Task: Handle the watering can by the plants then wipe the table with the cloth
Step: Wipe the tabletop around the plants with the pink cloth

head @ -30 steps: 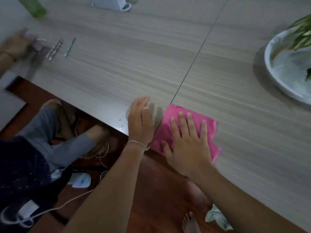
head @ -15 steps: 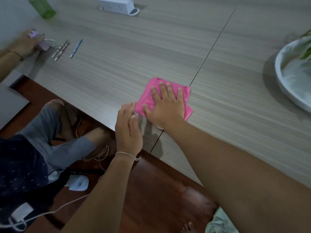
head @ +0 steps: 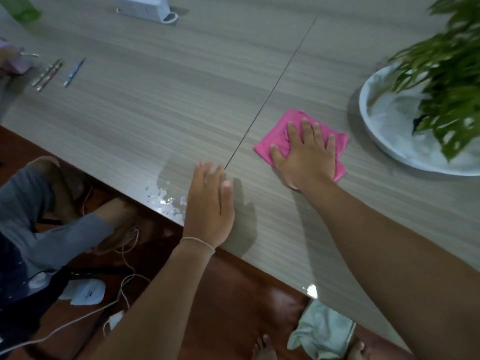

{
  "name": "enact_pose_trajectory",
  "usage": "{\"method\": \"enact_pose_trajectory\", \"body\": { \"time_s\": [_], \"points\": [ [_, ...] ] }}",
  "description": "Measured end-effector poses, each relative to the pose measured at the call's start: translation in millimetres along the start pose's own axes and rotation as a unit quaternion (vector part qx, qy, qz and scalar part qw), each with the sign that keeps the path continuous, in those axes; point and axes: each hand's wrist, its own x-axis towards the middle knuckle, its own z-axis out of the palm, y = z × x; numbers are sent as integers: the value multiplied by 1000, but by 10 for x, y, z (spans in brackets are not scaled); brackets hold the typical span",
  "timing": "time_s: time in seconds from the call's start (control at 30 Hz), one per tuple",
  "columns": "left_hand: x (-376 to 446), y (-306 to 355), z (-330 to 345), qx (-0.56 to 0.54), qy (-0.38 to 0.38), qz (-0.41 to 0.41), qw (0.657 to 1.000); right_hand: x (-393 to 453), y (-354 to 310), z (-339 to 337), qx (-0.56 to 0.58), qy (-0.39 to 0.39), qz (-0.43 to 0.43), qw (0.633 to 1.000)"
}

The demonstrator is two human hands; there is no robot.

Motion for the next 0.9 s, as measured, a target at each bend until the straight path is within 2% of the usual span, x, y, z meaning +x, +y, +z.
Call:
{"method": "enact_pose_trajectory", "body": {
  "time_s": [0.13, 0.3, 0.43, 0.63, 0.8, 0.9],
  "points": [
    [0, 450, 344, 75, -30, 48, 996, -272, 573, -75, -8, -11, 23, 1000],
    [70, 909, 725, 80, -68, 93, 990, -989, 1062, -39, -5, -3, 15, 1000],
    [49, 1235, 1012, 87, -87, 162, 979, -1622, 1577, -25, -1, 13, 40, 999],
    [-181, 1850, 1462, 84, -140, 247, 955, -2124, 2594, -111, -9, 21, 134, 991],
    [-472, 2321, 1821, 87, -192, 302, 930, -2174, 3451, -245, -16, 11, 221, 975],
    [-612, 2549, 2011, 109, -215, 326, 914, -2109, 3772, -337, -11, 6, 239, 971]
  ]
}}
